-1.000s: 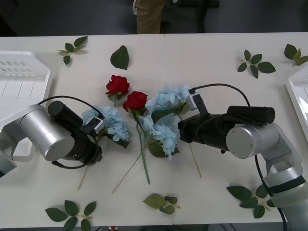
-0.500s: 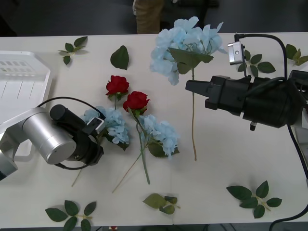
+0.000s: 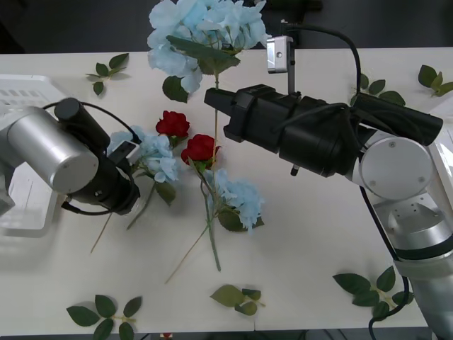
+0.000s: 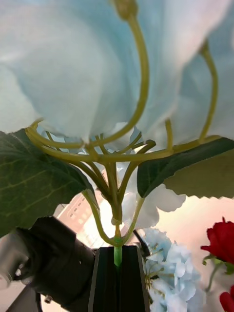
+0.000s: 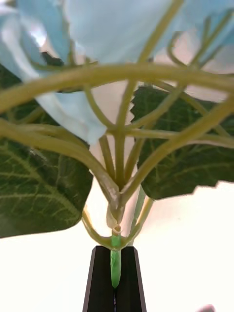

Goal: Place the red flowers into the right box and the blue flowers into the left box. If a person shows an open palm, hand one flower to the person first, then continue sorting.

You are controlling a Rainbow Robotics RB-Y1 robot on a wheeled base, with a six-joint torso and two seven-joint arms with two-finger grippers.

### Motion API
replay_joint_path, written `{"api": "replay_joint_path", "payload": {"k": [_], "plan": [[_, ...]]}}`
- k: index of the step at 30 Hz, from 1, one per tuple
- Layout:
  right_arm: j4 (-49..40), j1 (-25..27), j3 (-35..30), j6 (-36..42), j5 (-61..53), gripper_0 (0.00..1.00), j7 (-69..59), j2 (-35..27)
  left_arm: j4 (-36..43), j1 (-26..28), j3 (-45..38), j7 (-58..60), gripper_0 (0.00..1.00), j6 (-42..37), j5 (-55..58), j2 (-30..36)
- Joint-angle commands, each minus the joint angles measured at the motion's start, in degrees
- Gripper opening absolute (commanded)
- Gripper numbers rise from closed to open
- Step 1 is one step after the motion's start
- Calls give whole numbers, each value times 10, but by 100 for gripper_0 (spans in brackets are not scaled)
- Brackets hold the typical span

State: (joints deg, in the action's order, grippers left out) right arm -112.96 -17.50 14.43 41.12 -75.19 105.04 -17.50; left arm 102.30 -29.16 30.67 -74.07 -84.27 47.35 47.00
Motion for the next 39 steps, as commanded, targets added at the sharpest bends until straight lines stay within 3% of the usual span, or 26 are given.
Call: {"api": "replay_joint_path", "payload": {"k": [1, 6, 12, 20, 27, 32, 39], "plan": [[0, -26, 8, -17, 7, 0, -4, 22, 36, -33, -93, 16, 0, -54, 44, 31], [0, -26, 6, -18, 7, 0, -7, 22, 20, -33, -147, -51, 0, -27, 71, 76], [0, -25, 6, -26, 2, 0, -9, 22, -11, -32, -146, -67, 0, 20, 128, 141], [0, -25, 4, -27, -4, 0, -8, 22, -23, -33, -146, 38, 0, 9, 204, 246], [0, -25, 3, -27, -4, 0, -9, 23, -126, -32, -167, 116, 0, -49, 208, 314], [0, -25, 3, -28, -4, 0, -9, 23, -209, -32, -178, 111, 0, -25, 154, 299], [-1, -25, 3, -28, -4, 0, -9, 23, -319, -31, -178, 82, 0, 83, 73, 245]]}}
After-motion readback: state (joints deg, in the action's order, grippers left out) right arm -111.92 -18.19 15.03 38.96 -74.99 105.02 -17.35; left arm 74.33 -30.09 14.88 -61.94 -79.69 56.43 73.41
